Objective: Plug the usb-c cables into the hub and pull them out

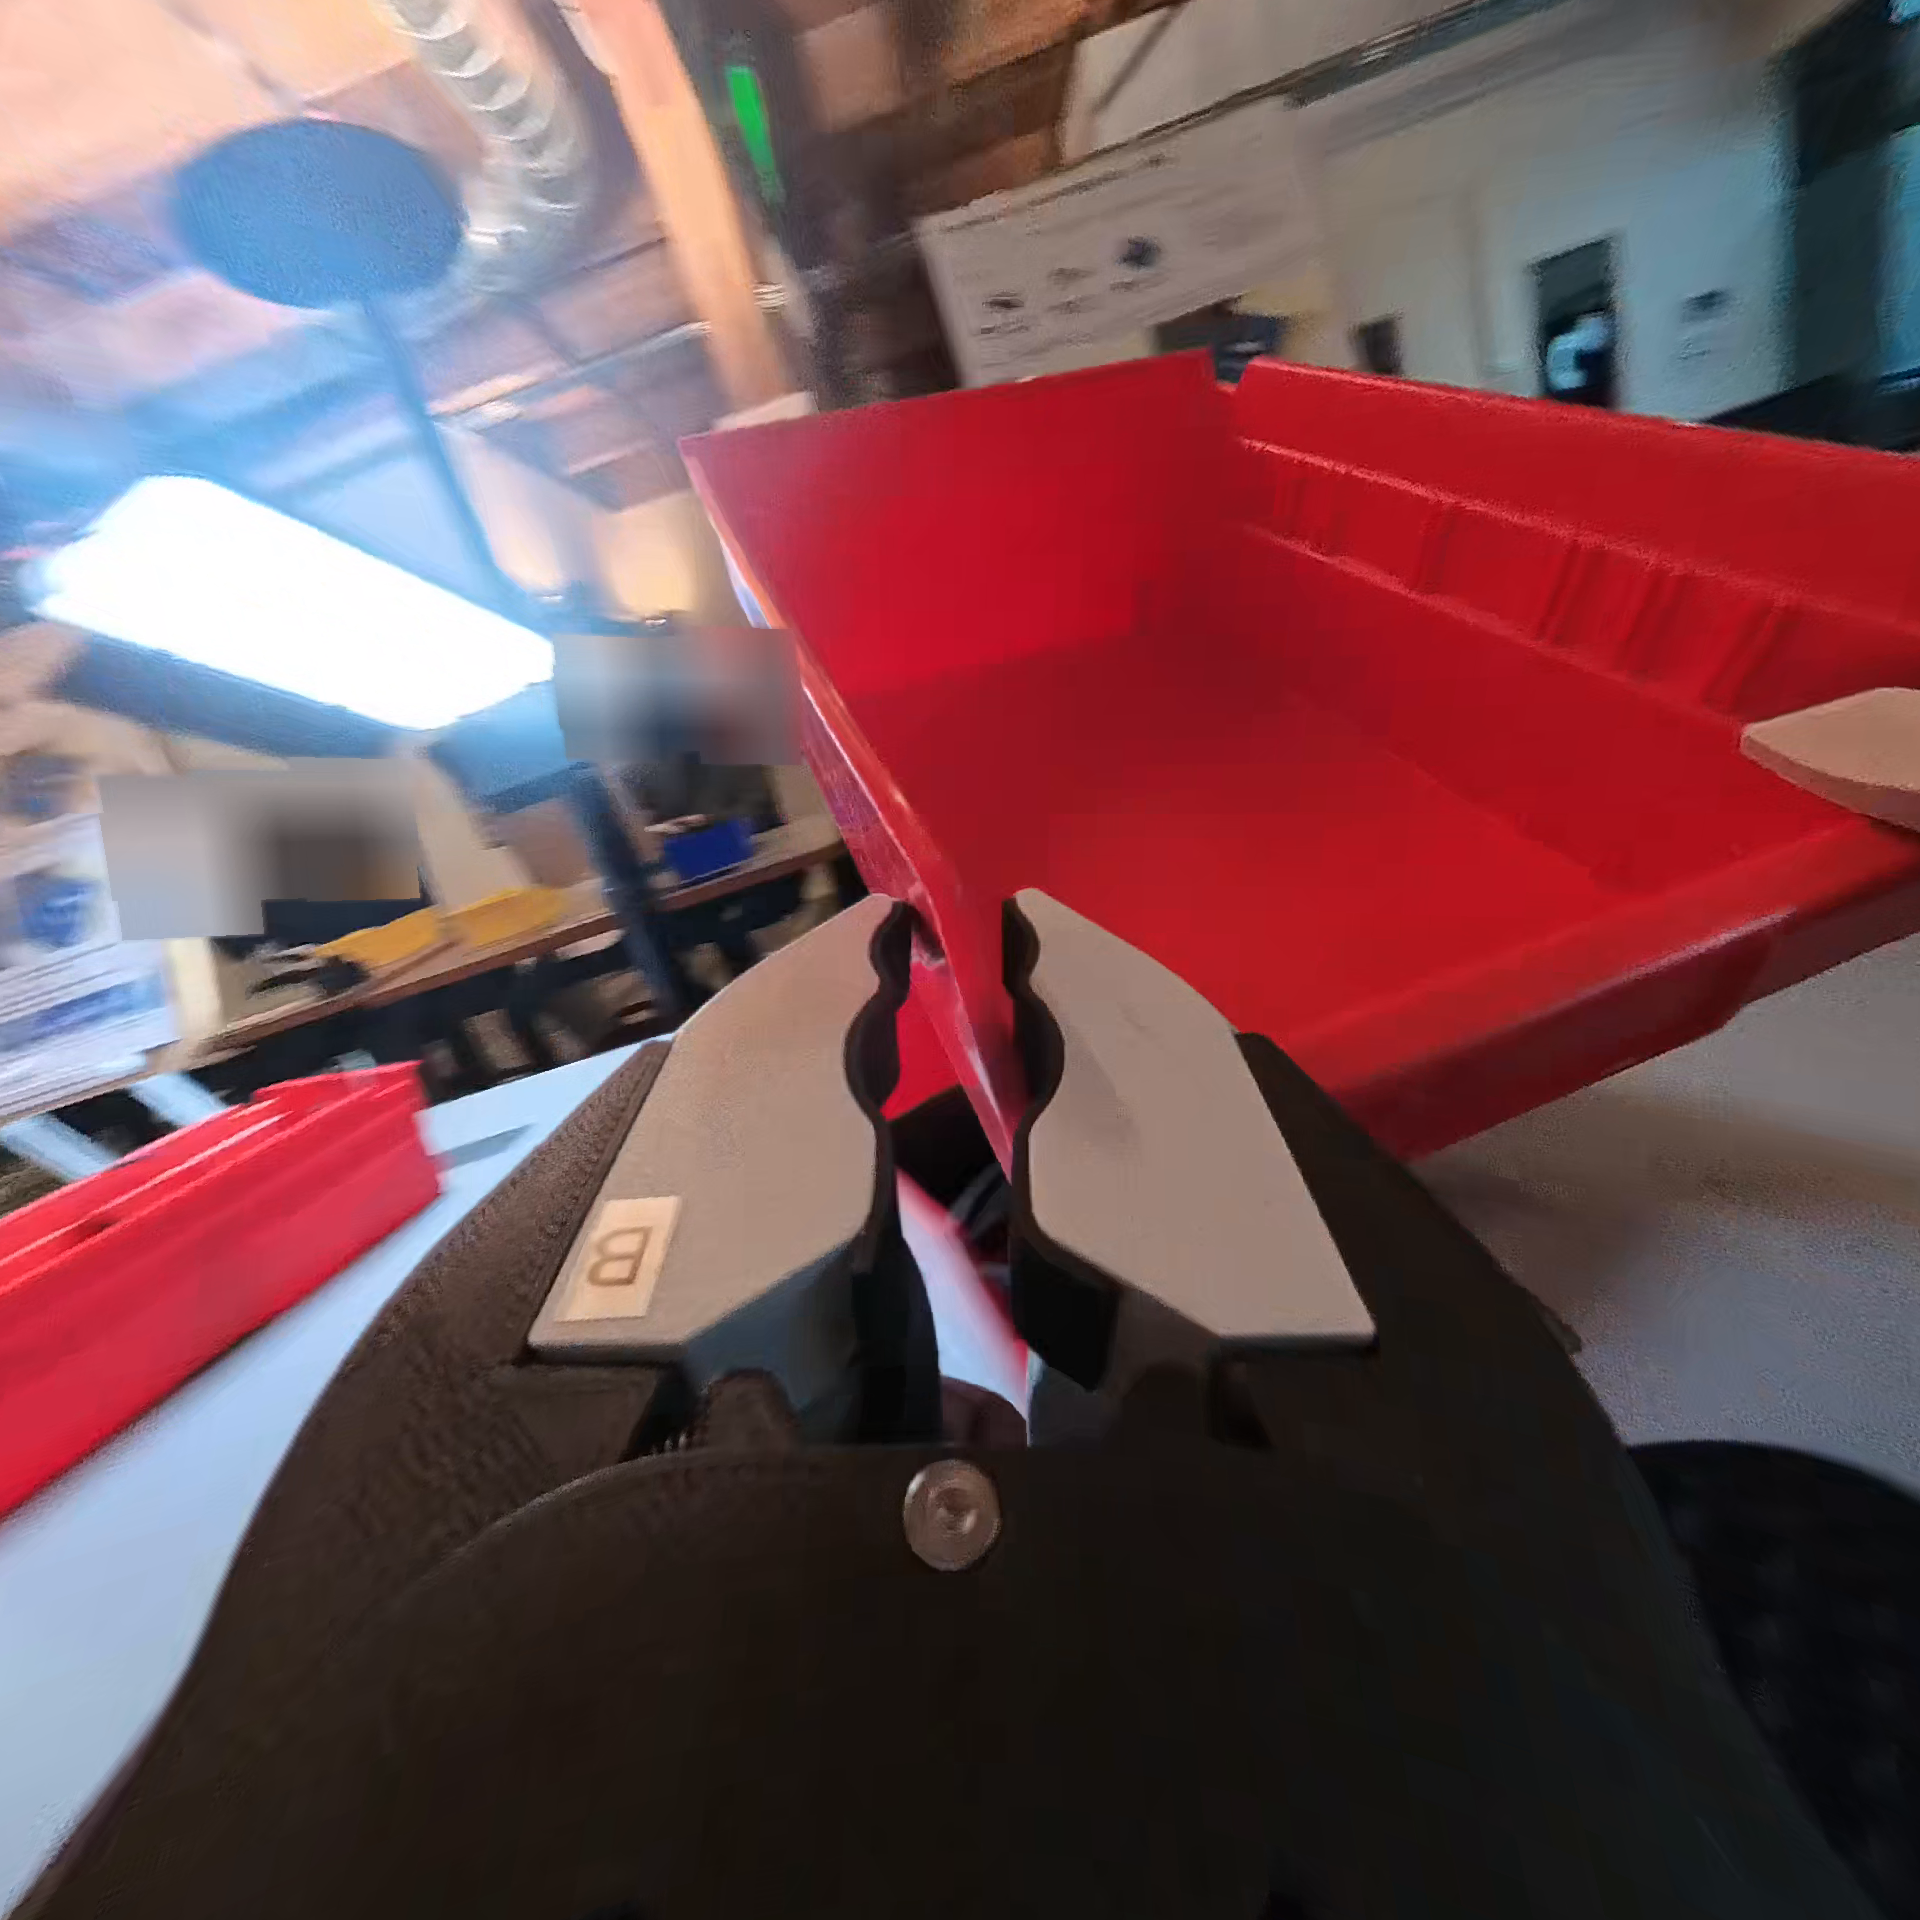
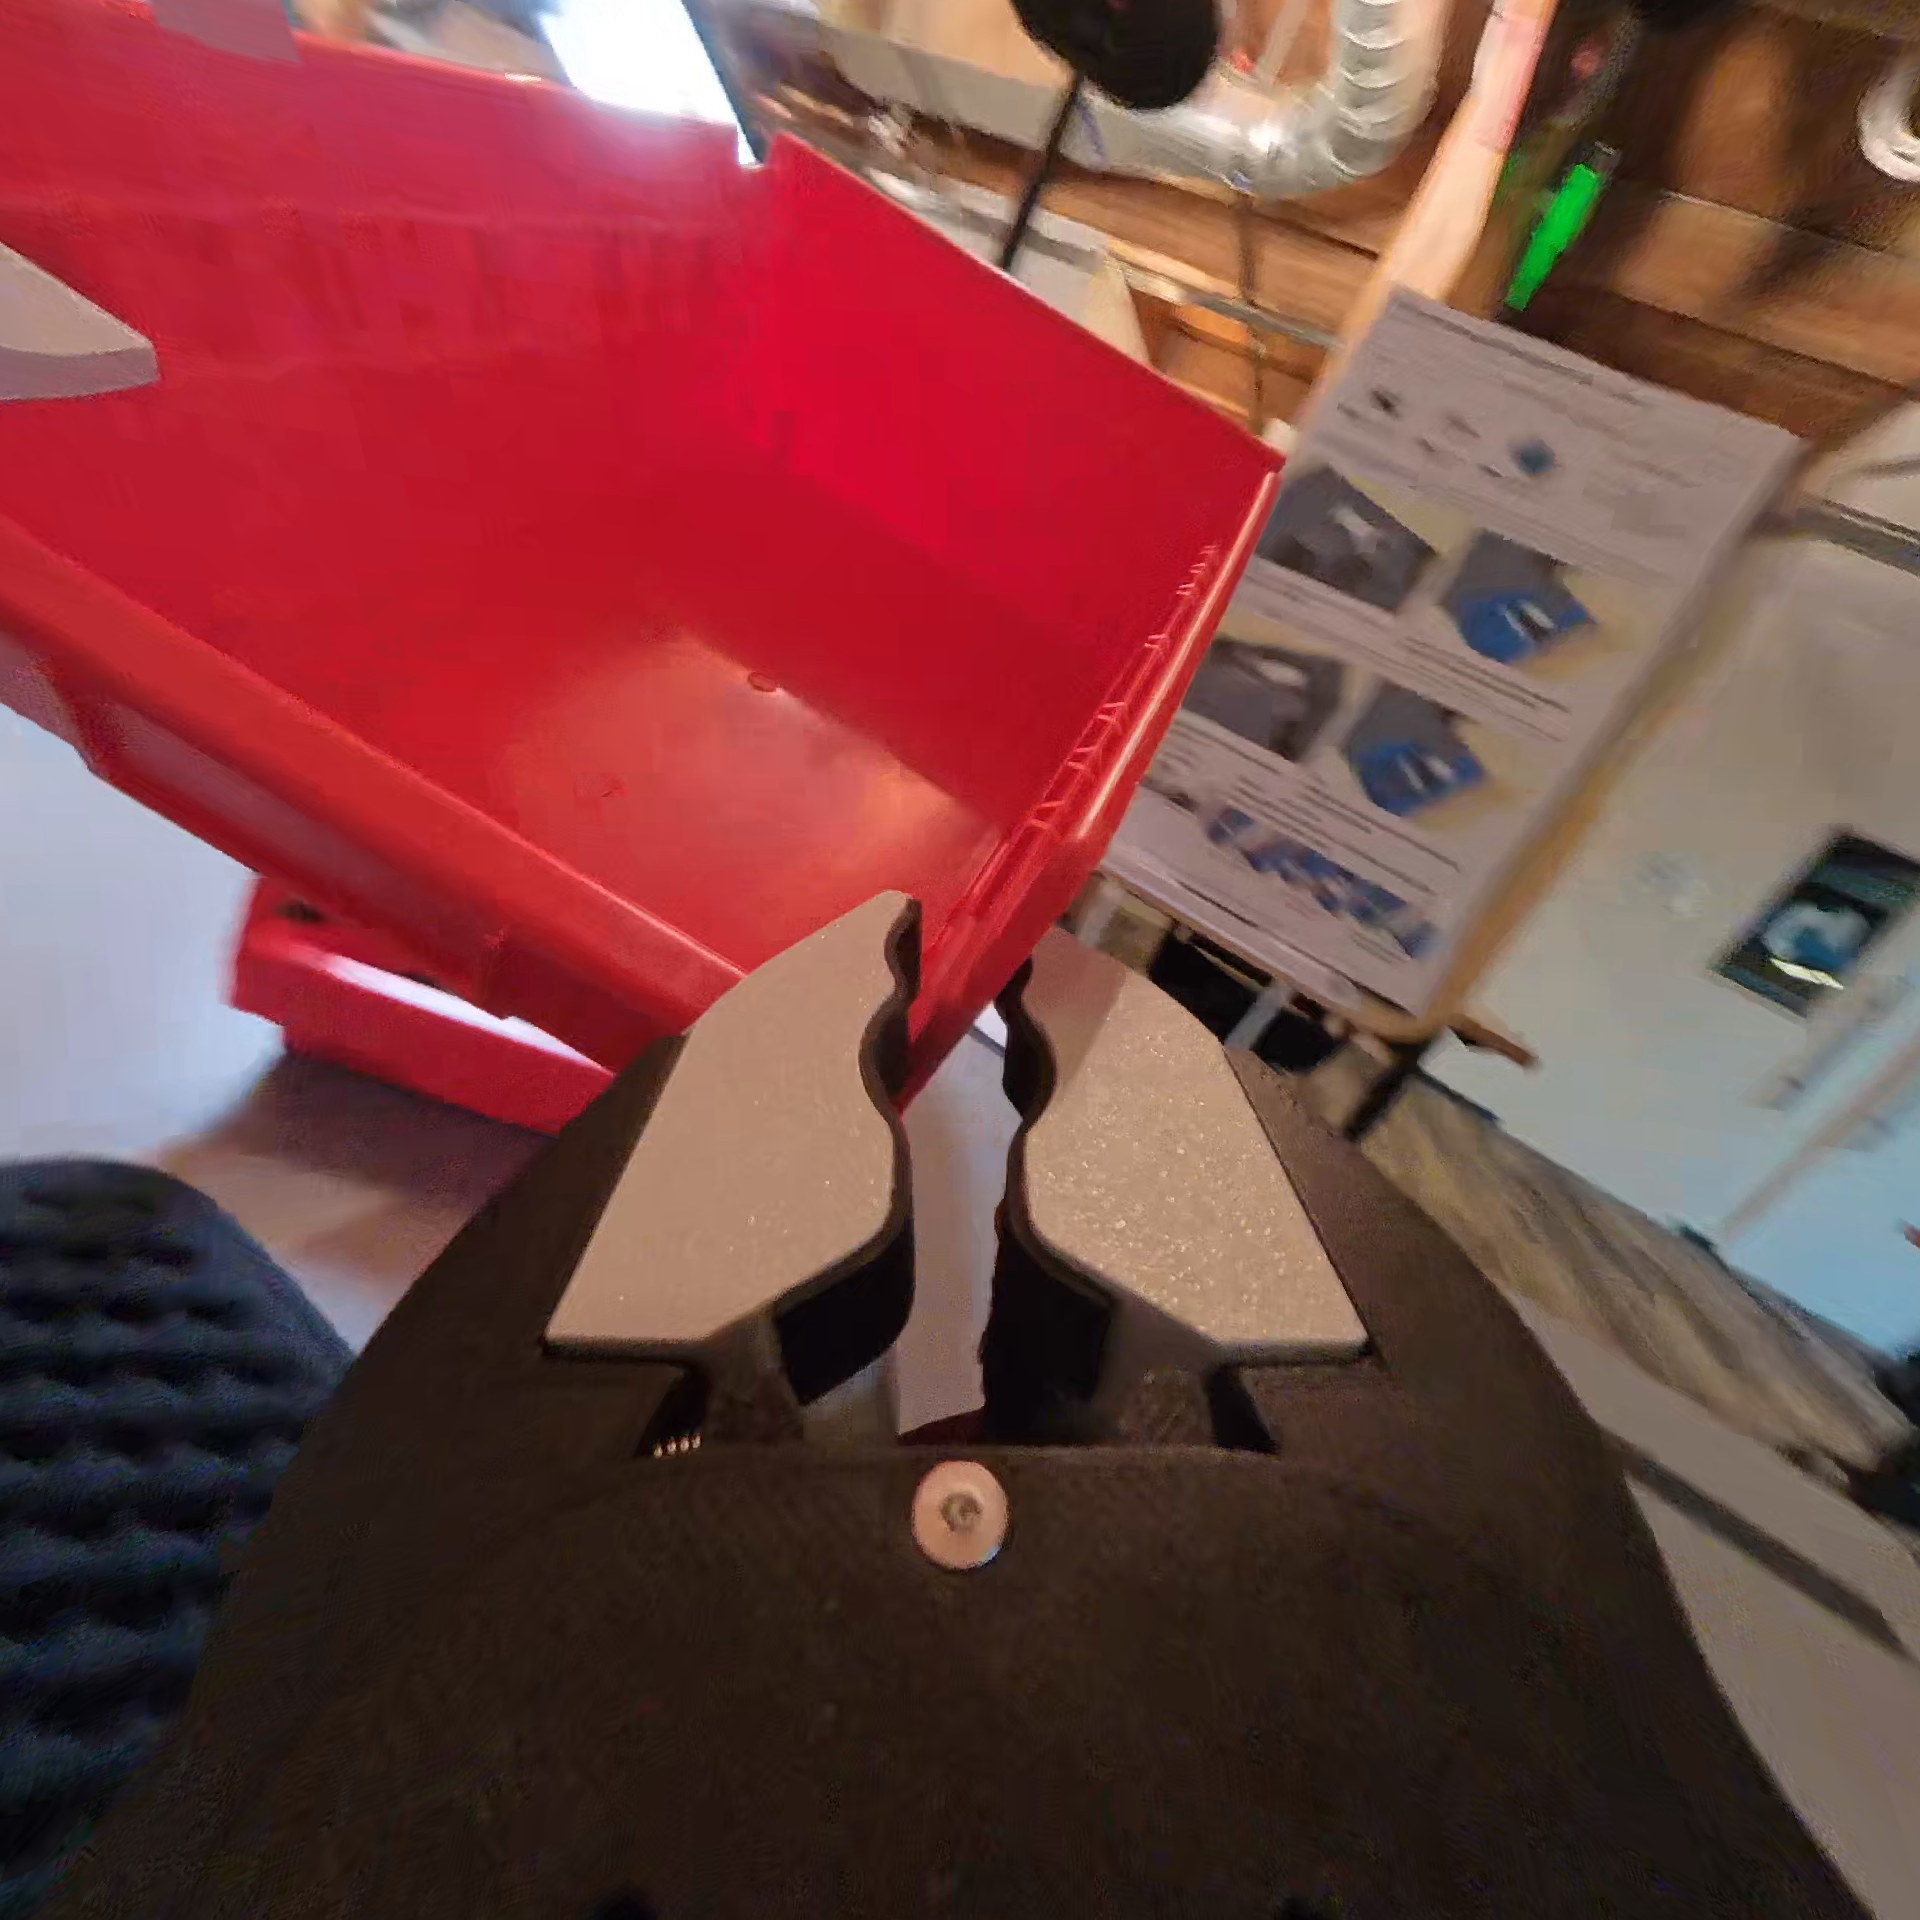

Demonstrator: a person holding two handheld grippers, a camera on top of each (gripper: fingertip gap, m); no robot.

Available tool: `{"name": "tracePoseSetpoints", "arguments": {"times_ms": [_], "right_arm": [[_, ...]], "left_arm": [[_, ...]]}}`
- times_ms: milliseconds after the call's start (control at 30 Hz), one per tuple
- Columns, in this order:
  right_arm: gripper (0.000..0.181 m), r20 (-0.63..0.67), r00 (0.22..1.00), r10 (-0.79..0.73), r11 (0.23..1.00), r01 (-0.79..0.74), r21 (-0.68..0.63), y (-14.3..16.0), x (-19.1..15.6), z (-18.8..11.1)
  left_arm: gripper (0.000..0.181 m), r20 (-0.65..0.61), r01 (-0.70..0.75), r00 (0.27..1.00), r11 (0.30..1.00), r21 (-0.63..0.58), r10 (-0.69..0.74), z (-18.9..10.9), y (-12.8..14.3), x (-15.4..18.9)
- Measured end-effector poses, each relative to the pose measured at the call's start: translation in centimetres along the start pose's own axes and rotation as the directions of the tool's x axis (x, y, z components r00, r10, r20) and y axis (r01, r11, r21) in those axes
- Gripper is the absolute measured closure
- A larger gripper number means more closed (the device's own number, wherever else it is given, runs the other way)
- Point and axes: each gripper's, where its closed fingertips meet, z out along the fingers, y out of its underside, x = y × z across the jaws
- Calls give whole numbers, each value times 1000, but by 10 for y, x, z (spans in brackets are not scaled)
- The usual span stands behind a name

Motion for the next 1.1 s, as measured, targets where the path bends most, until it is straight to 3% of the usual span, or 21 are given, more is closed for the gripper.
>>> {"name": "tracePoseSetpoints", "arguments": {"times_ms": [133,267,500,700,833,900,1000,1100], "right_arm": [[172,-185,982,-22,993,0,-120,43,87,-42],[175,-305,952,-28,972,-45,-230,81,157,-64],[174,-324,943,-81,903,-69,-424,158,195,-89],[173,-279,957,-81,846,-82,-527,205,198,-95],[168,-197,978,-66,825,-58,-562,212,192,-99],[155,-186,980,-72,809,-52,-586,216,194,-107],[138,-255,962,-101,903,-19,-429,186,215,-115],[124,-291,956,25,981,-79,-175,143,226,-118]], "left_arm": [[163,-200,49,978,999,-20,-52,48,-5,101],[160,-341,-27,940,996,-88,-5,91,0,181],[158,-506,-59,861,974,-218,-61,121,43,267],[153,-602,-136,797,956,-260,-50,125,78,300],[145,-652,-138,753,948,-287,-88,115,89,306],[121,-701,-109,701,952,-285,-130,104,80,304],[118,-683,-21,717,975,-223,-141,92,59,277],[106,-645,-112,761,964,-239,-71,86,74,240]]}}
